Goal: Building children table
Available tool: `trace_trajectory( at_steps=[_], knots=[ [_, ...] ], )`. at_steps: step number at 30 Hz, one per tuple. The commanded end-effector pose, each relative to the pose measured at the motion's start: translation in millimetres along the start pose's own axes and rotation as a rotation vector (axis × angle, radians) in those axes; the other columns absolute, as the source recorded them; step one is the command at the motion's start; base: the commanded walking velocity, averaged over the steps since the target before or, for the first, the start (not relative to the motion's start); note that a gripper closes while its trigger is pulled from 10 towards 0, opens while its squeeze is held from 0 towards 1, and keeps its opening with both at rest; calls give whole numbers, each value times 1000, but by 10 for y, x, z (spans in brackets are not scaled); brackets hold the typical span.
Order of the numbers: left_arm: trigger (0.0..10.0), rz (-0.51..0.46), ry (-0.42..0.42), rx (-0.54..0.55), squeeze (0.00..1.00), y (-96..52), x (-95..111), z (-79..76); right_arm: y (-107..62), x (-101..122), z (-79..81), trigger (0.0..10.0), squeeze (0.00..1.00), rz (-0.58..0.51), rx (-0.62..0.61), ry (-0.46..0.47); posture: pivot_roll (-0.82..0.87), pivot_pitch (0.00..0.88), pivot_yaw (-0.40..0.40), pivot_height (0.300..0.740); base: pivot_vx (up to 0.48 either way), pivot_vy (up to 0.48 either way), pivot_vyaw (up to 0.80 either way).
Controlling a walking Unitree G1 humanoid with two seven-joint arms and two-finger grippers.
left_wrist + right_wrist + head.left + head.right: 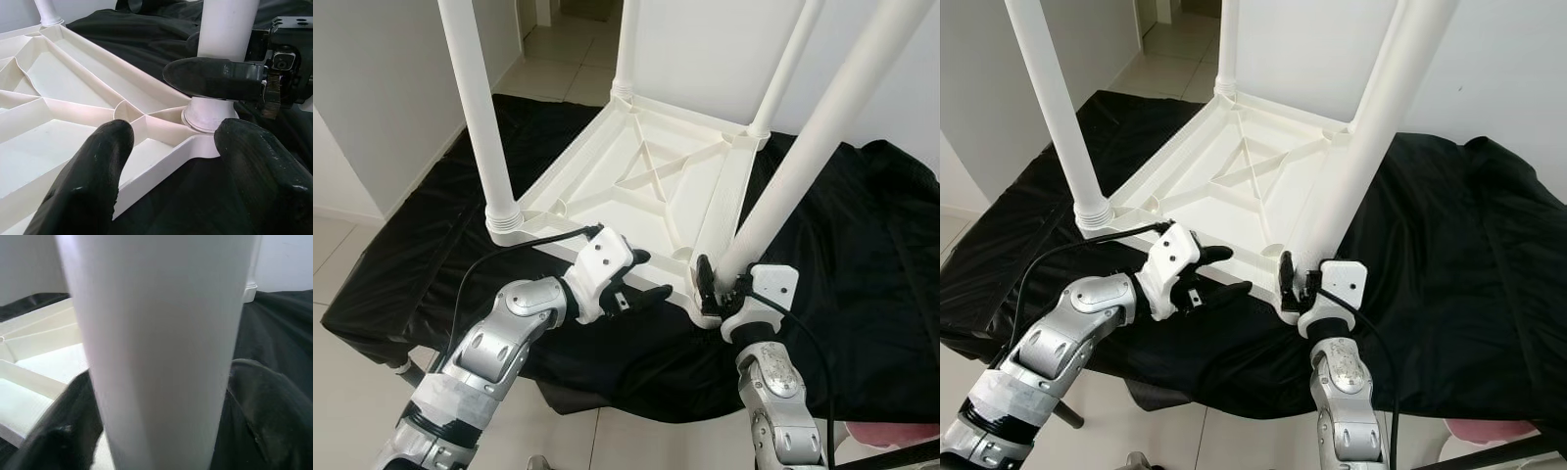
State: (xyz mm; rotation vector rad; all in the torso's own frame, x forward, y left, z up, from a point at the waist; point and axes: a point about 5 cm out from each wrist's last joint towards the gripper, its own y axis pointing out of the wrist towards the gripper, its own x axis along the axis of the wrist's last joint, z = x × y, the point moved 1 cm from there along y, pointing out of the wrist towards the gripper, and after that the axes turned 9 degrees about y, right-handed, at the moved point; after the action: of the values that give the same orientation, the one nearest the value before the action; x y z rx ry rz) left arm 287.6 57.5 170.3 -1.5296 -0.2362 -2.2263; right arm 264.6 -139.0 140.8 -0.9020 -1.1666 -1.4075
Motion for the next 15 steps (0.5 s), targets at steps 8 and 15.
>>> trace_trajectory(
  at_steps=[8, 15],
  knots=[
    [10000, 4, 11, -62, 0, 7, -12, -43, -48, 92, -58, 10000, 0, 9, 132, -1, -56, 22, -58, 740, 0, 0, 0],
    [10000, 7, 9, -61, 0, -4, -12, -40, -14, 76, -152, 10000, 0, 71, 334, -39, -56, 34, -52, 740, 0, 0, 0]
  ],
)
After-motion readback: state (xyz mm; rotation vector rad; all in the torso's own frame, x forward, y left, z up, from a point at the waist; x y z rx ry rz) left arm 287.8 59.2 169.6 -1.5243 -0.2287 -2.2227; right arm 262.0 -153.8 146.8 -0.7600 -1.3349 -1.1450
